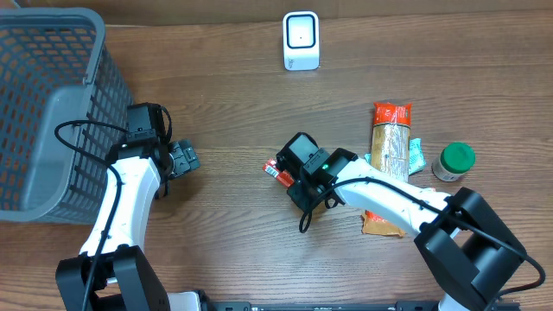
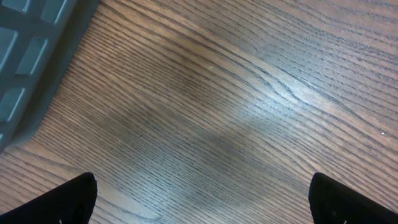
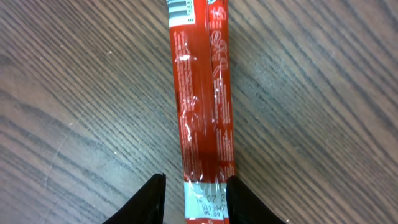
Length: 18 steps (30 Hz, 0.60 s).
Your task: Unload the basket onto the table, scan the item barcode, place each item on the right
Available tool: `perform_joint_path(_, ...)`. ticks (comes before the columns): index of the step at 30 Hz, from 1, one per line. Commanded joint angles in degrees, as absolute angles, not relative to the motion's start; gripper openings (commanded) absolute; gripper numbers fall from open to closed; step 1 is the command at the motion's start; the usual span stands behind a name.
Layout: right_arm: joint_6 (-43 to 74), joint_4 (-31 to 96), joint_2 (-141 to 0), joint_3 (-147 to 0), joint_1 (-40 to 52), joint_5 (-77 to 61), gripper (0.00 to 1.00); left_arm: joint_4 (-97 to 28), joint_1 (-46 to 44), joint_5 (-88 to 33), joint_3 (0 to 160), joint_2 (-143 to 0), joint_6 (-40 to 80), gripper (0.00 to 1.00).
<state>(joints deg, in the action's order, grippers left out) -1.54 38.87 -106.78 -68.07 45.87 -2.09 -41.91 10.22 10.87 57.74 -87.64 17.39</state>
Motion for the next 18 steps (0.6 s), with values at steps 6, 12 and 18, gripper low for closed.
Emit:
perform_joint_path(6,-2.0,39.9,-106.8,-67.7,46.0,1.6,0.33,-41.7,10.1,10.5,58.8,-87.4,16.9,1.0)
perform_joint_path(12,-2.0,37.9,-106.8,-65.4,46.0,1.6,0.33,-41.7,10.1,10.5,58.8,-87.4,16.9,1.0)
perform_joint_path(18,-2.0,34.3,-106.8,-61.9,46.0,4.6,0.3,-41.7,10.1,10.5,58.8,-87.4,16.9,1.0)
